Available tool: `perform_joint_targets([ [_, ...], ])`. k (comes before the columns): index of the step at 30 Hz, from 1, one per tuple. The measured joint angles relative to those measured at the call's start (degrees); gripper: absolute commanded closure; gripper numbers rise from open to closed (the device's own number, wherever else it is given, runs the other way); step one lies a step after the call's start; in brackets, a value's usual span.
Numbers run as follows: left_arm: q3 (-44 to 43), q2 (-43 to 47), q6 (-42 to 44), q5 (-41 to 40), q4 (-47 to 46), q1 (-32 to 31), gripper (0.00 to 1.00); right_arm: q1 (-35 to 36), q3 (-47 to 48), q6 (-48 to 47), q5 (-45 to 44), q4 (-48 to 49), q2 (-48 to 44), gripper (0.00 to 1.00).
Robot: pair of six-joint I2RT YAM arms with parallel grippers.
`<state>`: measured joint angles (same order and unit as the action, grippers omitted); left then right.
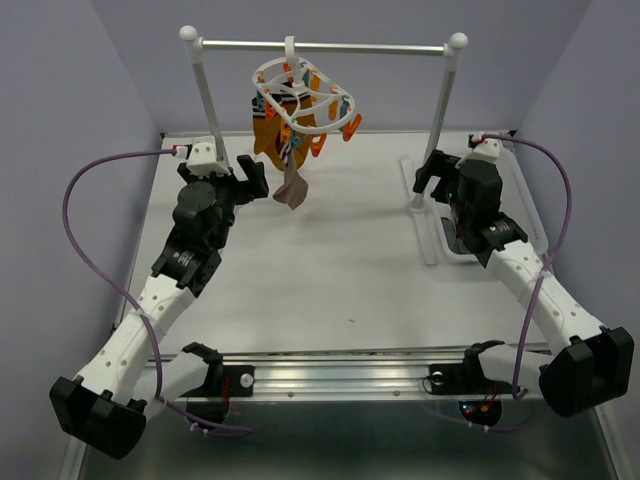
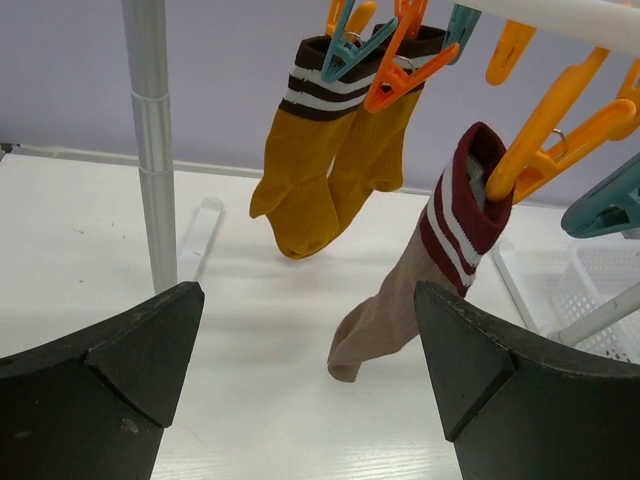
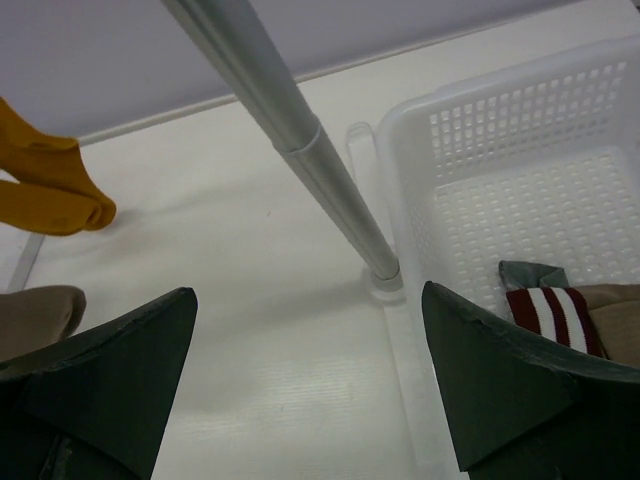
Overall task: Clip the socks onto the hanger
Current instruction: Rotate the hanger.
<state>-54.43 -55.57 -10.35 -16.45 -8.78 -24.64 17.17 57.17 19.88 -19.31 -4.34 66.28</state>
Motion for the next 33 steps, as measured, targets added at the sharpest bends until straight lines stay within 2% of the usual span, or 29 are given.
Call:
perform_joint_targets([
  [9,1.3,2.2,0.0,-0.4,0.8,0.0,0.01,0.0,4.5,-3.1,10.2,1.4,4.2,0.00],
  [12,1.3,2.3,-0.3,-0.5,1.3,0.0,0.01,0.0,7.0,-3.5,11.0,3.0,5.6,0.00],
  [16,1.5,2.5,-0.3,0.0,1.3,0.0,0.01,0.0,7.3,-3.4,7.0,3.5,5.4,0.00],
  [20,1.6,2.7,-0.3,1.2,1.1,0.0,0.01,-1.0,8.9,-1.0,0.7,-1.1,6.5,0.00],
  [28,2.9,2.7,0.4,2.5,-0.7,0.0,0.01,-13.4,9.7,6.9,-3.8,-12.6,8.7,0.00],
  [33,3.3,2.8,0.9,2.7,-2.5,0.0,0.01,-14.5,8.4,7.9,-5.9,-15.4,6.3,0.00],
])
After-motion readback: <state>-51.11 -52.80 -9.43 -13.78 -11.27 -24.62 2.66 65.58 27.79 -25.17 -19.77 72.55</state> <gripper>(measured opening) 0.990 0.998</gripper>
